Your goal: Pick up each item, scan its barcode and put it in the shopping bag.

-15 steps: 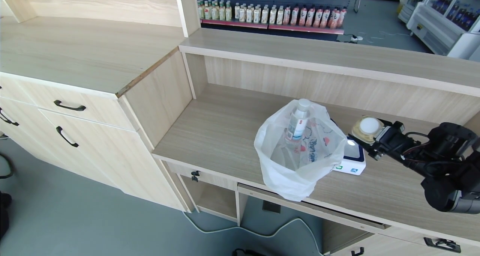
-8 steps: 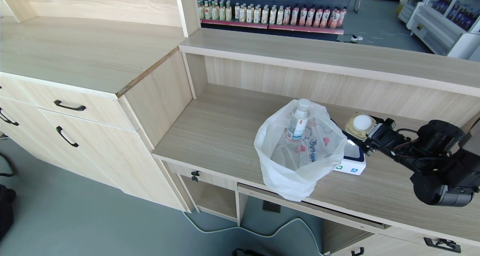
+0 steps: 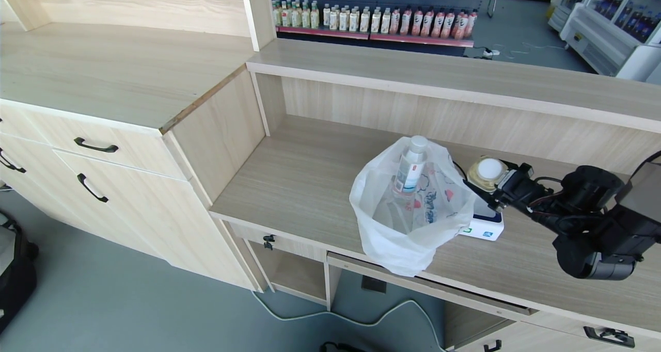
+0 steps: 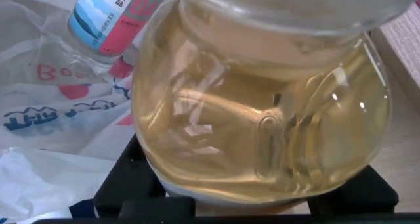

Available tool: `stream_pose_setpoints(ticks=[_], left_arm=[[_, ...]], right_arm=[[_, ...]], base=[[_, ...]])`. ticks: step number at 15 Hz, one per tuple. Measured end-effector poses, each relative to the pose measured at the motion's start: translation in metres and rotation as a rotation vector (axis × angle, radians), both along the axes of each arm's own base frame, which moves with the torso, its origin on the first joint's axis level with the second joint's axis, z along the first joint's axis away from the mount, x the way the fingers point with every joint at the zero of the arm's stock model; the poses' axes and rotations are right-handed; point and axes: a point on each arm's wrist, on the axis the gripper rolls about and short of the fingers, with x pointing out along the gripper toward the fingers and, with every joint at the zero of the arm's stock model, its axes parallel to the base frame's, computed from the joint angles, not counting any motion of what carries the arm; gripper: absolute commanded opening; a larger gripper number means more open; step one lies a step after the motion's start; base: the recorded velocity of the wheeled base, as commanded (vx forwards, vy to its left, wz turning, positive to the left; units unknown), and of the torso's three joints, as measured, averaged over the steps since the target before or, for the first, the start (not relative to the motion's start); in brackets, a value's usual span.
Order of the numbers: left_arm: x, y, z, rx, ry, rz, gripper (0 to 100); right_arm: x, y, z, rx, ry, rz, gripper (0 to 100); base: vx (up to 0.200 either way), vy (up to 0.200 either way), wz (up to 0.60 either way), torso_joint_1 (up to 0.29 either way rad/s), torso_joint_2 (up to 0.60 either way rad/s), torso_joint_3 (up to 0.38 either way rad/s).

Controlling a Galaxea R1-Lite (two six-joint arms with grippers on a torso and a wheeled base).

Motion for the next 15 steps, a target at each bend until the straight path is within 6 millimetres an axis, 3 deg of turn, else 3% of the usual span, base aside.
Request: stream_pose_setpoints(ticks=[10,12,15], left_arm=[[0.0,0.0,0.0,0.0,0.0,0.0,100],[0.0,0.0,0.0,0.0,0.0,0.0,100],[0.0,0.0,0.0,0.0,0.0,0.0,100]], right_arm=[[-0.001,-0.002,0.001,0.001,0.001,-0.004,0],[-0.003,-0.001,0.011,0.009,-0.023,-0.003,0],[-0.02,-0.005,0.05,0.126,-0.019,-0.005,0]], base=[[0.0,0.0,0.0,0.0,0.0,0.0],[0.0,0.0,0.0,0.0,0.0,0.0],[0.0,0.0,0.0,0.0,0.0,0.0]])
